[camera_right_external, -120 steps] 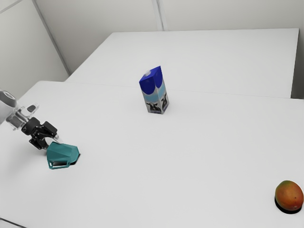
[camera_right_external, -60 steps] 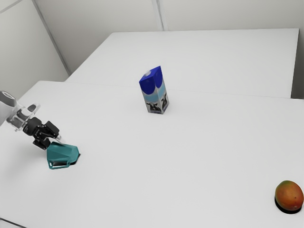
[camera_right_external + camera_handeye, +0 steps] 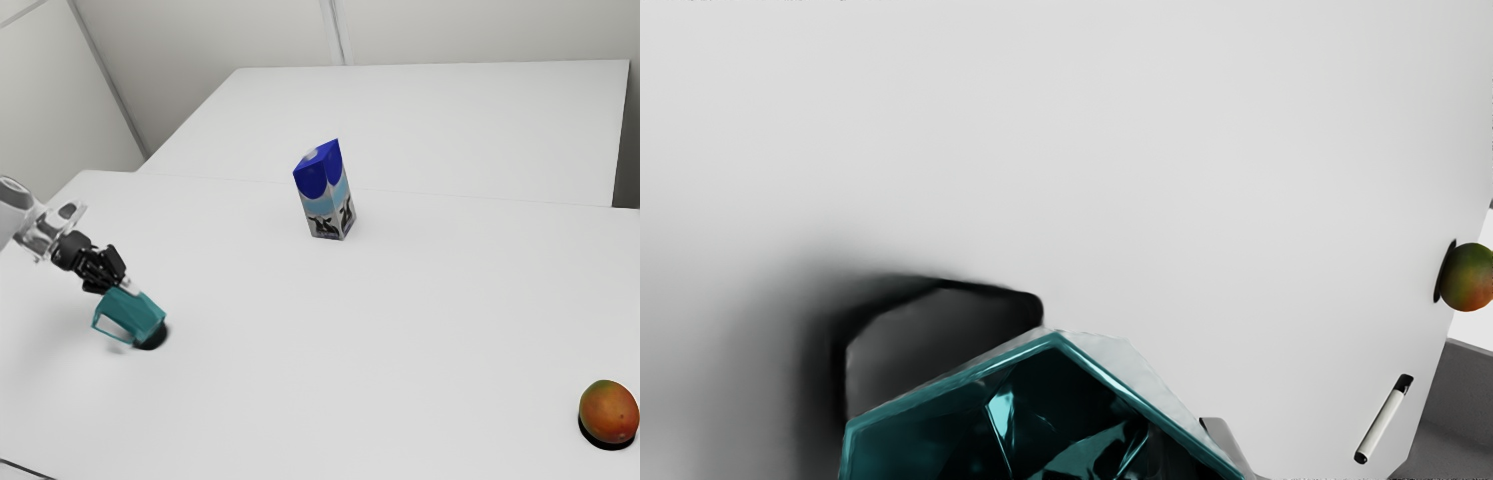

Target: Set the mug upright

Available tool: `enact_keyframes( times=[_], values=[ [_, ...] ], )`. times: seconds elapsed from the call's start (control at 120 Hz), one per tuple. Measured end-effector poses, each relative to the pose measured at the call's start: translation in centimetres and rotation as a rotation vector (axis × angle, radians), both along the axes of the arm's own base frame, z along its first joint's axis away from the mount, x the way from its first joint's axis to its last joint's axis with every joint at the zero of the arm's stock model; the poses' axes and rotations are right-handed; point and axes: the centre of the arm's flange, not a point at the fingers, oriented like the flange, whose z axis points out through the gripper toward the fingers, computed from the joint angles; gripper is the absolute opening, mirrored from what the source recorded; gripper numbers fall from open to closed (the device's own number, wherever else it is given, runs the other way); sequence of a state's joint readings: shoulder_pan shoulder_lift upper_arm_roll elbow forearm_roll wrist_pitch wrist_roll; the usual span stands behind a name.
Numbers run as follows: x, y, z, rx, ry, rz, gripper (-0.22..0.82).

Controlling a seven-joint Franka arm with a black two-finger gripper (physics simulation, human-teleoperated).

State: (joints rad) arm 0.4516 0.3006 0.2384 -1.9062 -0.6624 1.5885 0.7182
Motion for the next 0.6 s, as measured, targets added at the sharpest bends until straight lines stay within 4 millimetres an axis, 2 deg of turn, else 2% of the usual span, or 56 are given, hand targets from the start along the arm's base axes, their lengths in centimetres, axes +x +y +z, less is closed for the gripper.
enact_keyframes(
  times=[0.133,0.308,0.508,0.6],
  values=[
    [0.3,-0.7,1.0,0.011,-0.008,-0.019,-0.16],
    [1.3,-2.4,3.5,0.107,-0.036,-0.076,-0.17],
    [3.3,-8.5,5.0,0.323,-0.09,-0.213,-0.18],
    [3.4,-9.9,5.2,0.431,-0.107,-0.261,-0.18]
  ],
)
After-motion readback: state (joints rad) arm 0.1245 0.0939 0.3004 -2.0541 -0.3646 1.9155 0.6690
